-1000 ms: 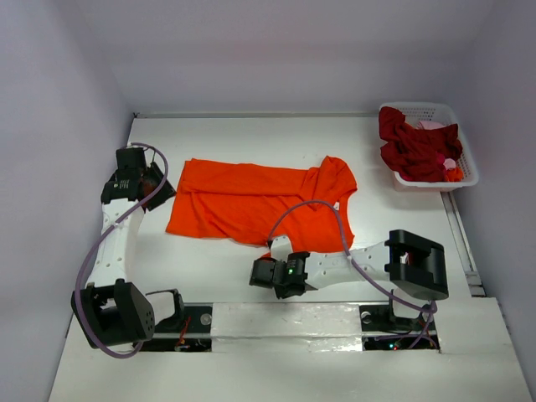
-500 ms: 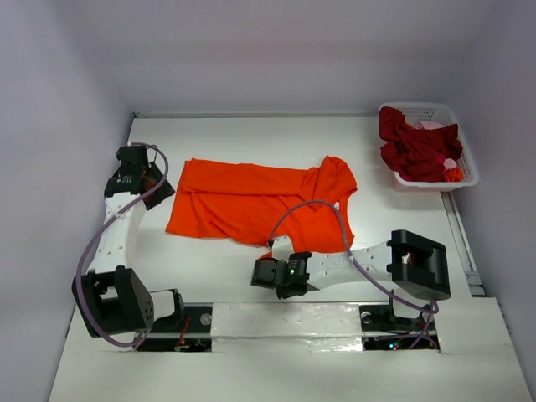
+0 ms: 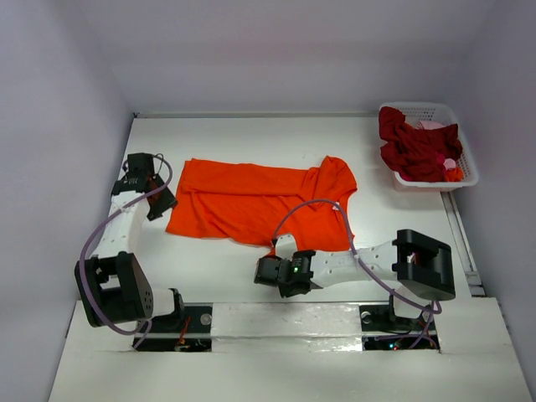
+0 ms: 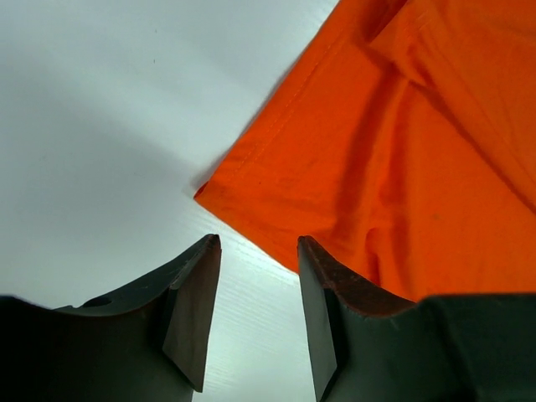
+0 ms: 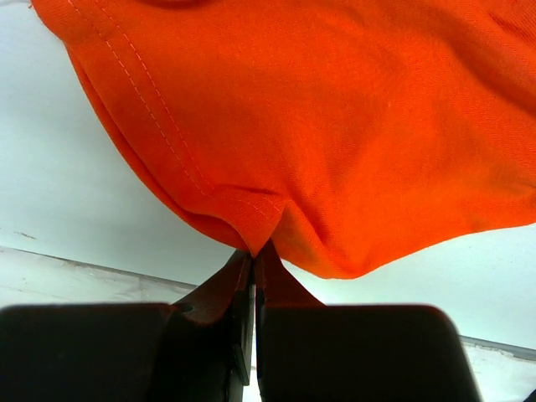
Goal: Fold and stack the t-shirts
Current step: Grap the side of the flattened tshirt closest away from the robot with both arms
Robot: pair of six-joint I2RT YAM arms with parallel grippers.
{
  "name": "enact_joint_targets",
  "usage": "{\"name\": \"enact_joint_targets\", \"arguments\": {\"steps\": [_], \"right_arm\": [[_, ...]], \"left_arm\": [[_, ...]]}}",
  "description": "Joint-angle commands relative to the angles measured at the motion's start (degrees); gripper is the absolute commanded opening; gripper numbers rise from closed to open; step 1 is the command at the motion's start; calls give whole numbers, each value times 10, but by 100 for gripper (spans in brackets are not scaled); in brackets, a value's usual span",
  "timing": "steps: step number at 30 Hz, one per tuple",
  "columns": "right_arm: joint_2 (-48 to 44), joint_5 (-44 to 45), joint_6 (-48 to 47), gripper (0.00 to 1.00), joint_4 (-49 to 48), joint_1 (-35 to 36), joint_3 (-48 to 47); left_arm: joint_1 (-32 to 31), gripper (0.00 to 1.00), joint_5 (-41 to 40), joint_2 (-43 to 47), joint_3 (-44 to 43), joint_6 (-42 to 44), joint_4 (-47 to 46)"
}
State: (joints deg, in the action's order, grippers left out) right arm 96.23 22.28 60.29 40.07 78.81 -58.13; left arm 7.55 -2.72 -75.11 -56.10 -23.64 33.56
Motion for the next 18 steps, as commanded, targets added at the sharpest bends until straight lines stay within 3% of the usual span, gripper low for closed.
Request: {"name": "enact_joint_targets", "arguments": {"steps": [1,18], "right_arm": [[-17,21,4,0,3,-1,-3],[-11,22,-16,0,-13,-1,-9]], "left_arm": [[-2,38,-6,-7,14,-4,19],[4,35,1,-33,12,-2,33]]}}
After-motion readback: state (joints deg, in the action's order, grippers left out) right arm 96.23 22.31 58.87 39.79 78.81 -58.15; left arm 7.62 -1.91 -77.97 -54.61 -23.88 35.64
